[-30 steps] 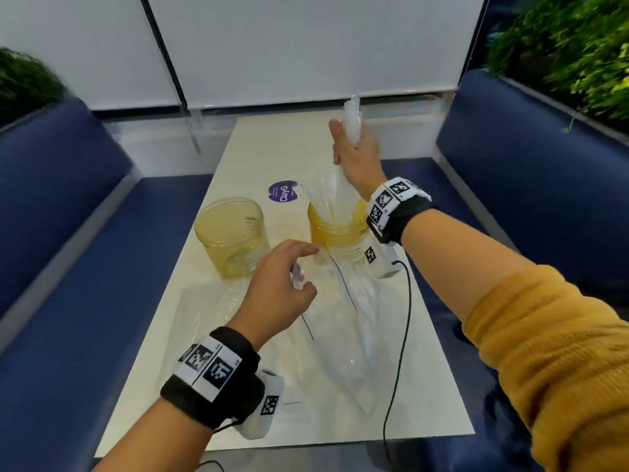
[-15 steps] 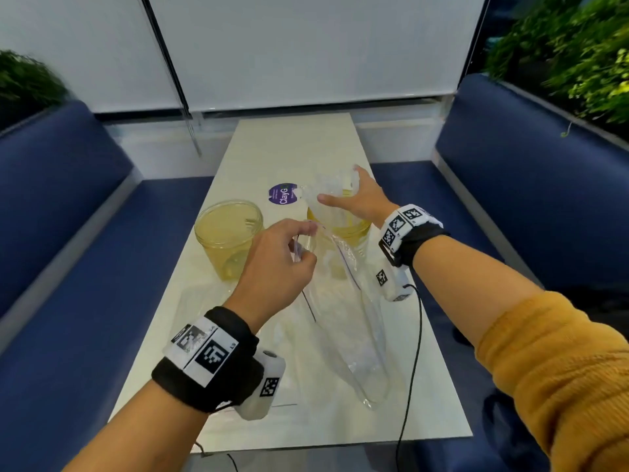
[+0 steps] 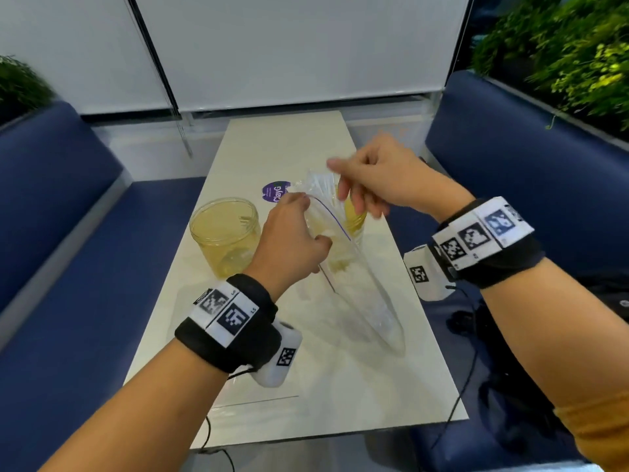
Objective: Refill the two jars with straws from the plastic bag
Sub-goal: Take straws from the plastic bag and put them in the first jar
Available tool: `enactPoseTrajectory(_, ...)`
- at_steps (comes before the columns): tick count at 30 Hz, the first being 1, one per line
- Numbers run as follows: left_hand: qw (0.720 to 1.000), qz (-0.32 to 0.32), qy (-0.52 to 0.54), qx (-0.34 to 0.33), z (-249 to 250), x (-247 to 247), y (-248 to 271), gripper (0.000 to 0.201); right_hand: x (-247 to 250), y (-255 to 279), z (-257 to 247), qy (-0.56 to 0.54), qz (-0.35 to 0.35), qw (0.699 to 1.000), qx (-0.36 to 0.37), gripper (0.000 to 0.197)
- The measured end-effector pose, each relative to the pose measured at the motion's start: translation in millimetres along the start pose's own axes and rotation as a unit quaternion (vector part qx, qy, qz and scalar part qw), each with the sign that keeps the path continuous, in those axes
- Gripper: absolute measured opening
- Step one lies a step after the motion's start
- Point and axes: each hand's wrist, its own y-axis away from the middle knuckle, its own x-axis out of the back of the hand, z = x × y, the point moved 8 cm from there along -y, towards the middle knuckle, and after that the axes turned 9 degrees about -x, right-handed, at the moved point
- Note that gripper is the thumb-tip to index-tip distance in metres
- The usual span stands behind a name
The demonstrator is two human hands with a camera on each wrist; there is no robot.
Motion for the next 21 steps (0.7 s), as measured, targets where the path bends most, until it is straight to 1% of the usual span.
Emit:
enactPoseTrajectory(1, 1.000, 0.006, 0.018, 0.007, 1, 0, -2, 0.067, -17, 12, 4, 0.024, -0.104, 0.993, -0.048, 0.044)
enactPoseTrajectory(2, 0.999, 0.013, 0.031, 0.012, 2, 0, -3, 0.066, -29, 23, 15, 0.060, -0.181, 0.977, -0.097, 0.038)
enactPoseTrajectory(3, 0.999, 0.019, 0.041, 0.014, 2, -1, -3, 0.062, -36, 29, 28, 0.120, -0.216, 0.961, -0.128, 0.031)
enactPoseTrajectory(4, 0.998, 0.021, 0.050, 0.013, 2, -2, -2, 0.056, -39, 30, 40, 0.192, -0.212, 0.949, -0.135, 0.026)
enactPoseTrajectory(5, 0.998, 0.018, 0.061, 0.011, 1, -3, 1, 0.052, -40, 28, 50, 0.268, -0.185, 0.937, -0.129, 0.026)
enactPoseTrajectory(6, 0.997, 0.010, 0.071, 0.012, 0, -6, 4, 0.056, -43, 24, 58, 0.336, -0.153, 0.921, -0.122, 0.029)
enactPoseTrajectory(8, 0.998, -0.012, 0.069, -0.003, -2, -16, 11, 0.067, -55, 22, 75, 0.439, -0.110, 0.882, -0.130, 0.028)
enactPoseTrajectory(10, 0.998, -0.031, 0.038, -0.038, 1, -26, 18, 0.069, -70, 26, 91, 0.474, -0.100, 0.860, -0.163, 0.037)
enactPoseTrajectory(12, 0.997, -0.048, 0.005, -0.067, 4, -37, 24, 0.067, -86, 34, 101, 0.504, -0.098, 0.840, -0.175, 0.042)
enactPoseTrajectory(14, 0.995, -0.049, -0.016, -0.083, 6, -44, 28, 0.065, -102, 38, 110, 0.548, -0.103, 0.808, -0.188, 0.037)
enactPoseTrajectory(16, 0.994, -0.049, -0.023, -0.094, 7, -49, 31, 0.064, -114, 38, 120, 0.570, -0.122, 0.783, -0.218, 0.029)
enactPoseTrajectory(18, 0.993, -0.060, -0.013, -0.099, 4, -54, 32, 0.063, -120, 37, 128, 0.563, -0.138, 0.778, -0.243, 0.025)
enactPoseTrajectory(21, 0.993, -0.062, 0.001, -0.104, -2, -56, 35, 0.063, -121, 40, 134, 0.539, -0.144, 0.792, -0.246, 0.016)
